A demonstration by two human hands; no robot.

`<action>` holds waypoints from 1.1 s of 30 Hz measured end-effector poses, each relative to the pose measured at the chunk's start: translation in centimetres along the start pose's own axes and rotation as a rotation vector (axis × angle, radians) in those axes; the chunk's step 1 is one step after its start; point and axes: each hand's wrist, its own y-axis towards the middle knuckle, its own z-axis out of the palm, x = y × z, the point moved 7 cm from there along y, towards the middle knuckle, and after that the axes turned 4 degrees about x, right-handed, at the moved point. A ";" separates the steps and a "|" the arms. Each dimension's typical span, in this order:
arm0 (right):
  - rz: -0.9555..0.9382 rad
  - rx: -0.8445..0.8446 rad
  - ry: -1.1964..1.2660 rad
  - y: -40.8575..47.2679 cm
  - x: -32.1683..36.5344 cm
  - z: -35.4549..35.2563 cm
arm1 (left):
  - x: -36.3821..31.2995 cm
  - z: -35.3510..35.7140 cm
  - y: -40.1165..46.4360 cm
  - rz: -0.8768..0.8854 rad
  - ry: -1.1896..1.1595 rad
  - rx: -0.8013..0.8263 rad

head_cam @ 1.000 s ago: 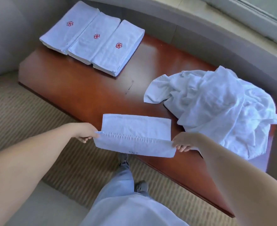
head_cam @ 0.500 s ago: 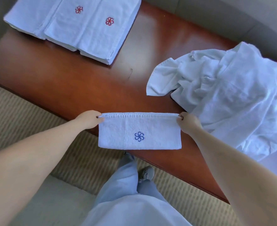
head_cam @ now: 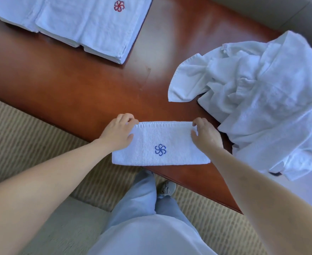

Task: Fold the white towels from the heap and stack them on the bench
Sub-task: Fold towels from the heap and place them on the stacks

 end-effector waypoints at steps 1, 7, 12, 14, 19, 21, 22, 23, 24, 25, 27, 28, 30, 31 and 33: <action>-0.073 0.018 -0.007 -0.4 1.1 1.0 | -1.7 1.2 0.1 0.044 -0.034 0.038; -0.141 -0.064 -0.060 -2.3 3.2 8.3 | -6.3 7.4 0.1 0.032 0.112 -0.012; -0.135 -0.195 -0.033 -0.6 4.3 8.7 | -5.2 6.6 2.5 0.016 0.165 -0.099; -0.136 -0.234 -0.037 -0.7 4.9 9.0 | -5.6 6.5 3.2 -0.059 0.115 -0.130; -0.234 -0.279 -0.094 -0.5 2.9 9.3 | -3.6 7.5 2.3 0.024 0.103 -0.261; -0.234 -0.272 -0.137 -0.4 1.6 9.3 | -2.1 8.1 1.5 0.041 0.136 -0.279; -0.196 -0.257 -0.134 -0.3 1.0 9.2 | -1.6 8.2 1.3 0.020 0.149 -0.267; -0.144 -0.241 -0.123 -0.2 0.4 9.1 | -1.5 8.2 1.0 -0.018 0.163 -0.248; -0.090 -0.222 -0.109 -0.2 -0.1 8.9 | -1.5 8.1 0.7 -0.065 0.177 -0.218; -0.042 -0.196 -0.097 -0.2 -0.4 8.6 | -1.6 8.0 0.6 -0.115 0.185 -0.179; 0.036 -0.113 -0.086 -0.5 -1.2 8.0 | -1.8 7.7 0.4 -0.217 0.182 -0.078; 0.057 -0.073 -0.087 -0.7 -1.5 7.5 | -2.0 7.5 0.2 -0.260 0.178 -0.031; 0.076 -0.009 -0.067 -1.4 -1.7 6.3 | -2.5 7.0 0.1 -0.322 0.177 0.065; 0.095 0.018 -0.033 -2.0 -1.8 5.7 | -2.9 6.7 0.1 -0.335 0.184 0.111; 0.165 0.069 0.067 -3.3 -2.2 4.5 | -4.3 5.8 0.5 -0.309 0.211 0.172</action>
